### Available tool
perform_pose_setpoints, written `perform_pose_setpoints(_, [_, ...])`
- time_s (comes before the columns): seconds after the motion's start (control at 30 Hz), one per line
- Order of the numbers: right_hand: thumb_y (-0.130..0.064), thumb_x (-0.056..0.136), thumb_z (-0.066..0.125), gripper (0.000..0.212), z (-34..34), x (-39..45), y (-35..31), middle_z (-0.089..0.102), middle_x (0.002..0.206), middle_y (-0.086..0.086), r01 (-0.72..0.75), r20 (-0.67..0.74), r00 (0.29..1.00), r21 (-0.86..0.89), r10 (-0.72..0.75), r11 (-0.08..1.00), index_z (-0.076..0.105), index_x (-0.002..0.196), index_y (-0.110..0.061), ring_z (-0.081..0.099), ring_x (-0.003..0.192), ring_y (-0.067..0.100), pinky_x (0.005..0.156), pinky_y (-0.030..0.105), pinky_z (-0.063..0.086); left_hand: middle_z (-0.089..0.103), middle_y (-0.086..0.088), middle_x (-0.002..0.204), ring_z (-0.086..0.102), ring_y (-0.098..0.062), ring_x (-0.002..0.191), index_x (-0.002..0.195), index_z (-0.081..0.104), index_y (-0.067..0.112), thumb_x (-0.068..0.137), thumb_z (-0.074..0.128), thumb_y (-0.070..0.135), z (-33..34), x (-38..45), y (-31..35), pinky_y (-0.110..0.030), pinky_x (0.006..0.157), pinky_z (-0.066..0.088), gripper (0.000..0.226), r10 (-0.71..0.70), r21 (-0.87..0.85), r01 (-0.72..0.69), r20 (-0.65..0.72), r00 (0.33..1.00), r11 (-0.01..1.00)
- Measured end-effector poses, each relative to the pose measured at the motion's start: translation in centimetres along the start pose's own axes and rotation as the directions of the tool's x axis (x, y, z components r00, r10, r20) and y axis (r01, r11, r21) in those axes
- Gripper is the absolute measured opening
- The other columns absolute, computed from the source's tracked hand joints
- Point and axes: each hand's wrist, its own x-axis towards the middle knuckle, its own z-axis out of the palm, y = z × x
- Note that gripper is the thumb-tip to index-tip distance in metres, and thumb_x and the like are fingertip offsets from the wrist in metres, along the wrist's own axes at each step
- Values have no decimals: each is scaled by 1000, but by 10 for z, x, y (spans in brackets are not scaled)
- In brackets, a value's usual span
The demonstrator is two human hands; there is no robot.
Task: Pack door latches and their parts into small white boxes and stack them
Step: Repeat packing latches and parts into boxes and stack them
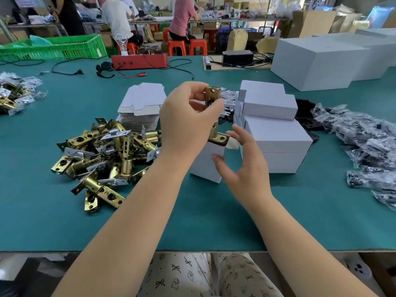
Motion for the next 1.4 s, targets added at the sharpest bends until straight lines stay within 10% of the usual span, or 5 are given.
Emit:
perform_pose_setpoints(0.57, [-14,87,58,35,4,-2,12,58,118,-9,95,-27,995,109,-92,990,56,122,-17,51,113,4,90,35,50,59,9,105,51,-10,101,97,62,28,81,65,45,-10,-13,-25,-26,88,40,24,-31,312,-75,320,947,947])
perform_pose_setpoints(0.83, [-18,82,70,54,8,-2,16,45,132,-6,12,76,997,105,-20,994,44,128,-26,43,123,9,102,22,38,71,-4,103,61,-13,87,105,69,11,94,56,21,-9,48,-76,-26,67,47,20,-495,209,449,335,802,869])
perform_pose_setpoints(1.0, [-11,85,68,62,10,1,20,42,128,-15,-53,83,996,112,44,992,36,123,-47,53,115,13,89,8,42,58,-14,136,52,-28,126,130,59,4,89,54,-8,13,78,-106,-32,106,38,42,-524,532,239,488,698,812])
perform_pose_setpoints(1.2, [-7,84,68,65,10,1,23,44,129,-14,-53,84,996,120,43,991,35,125,-46,54,116,13,92,8,40,55,-23,125,49,-28,94,108,54,3,92,48,6,46,93,-137,-32,63,36,17,-467,696,-50,532,706,716])
perform_pose_setpoints(1.4, [-8,84,69,64,9,1,24,45,132,-12,-52,93,995,118,41,992,36,123,-47,52,117,12,95,24,46,22,-17,155,18,-35,144,142,43,5,100,41,42,62,99,-171,-47,112,26,56,-544,821,-200,516,662,535])
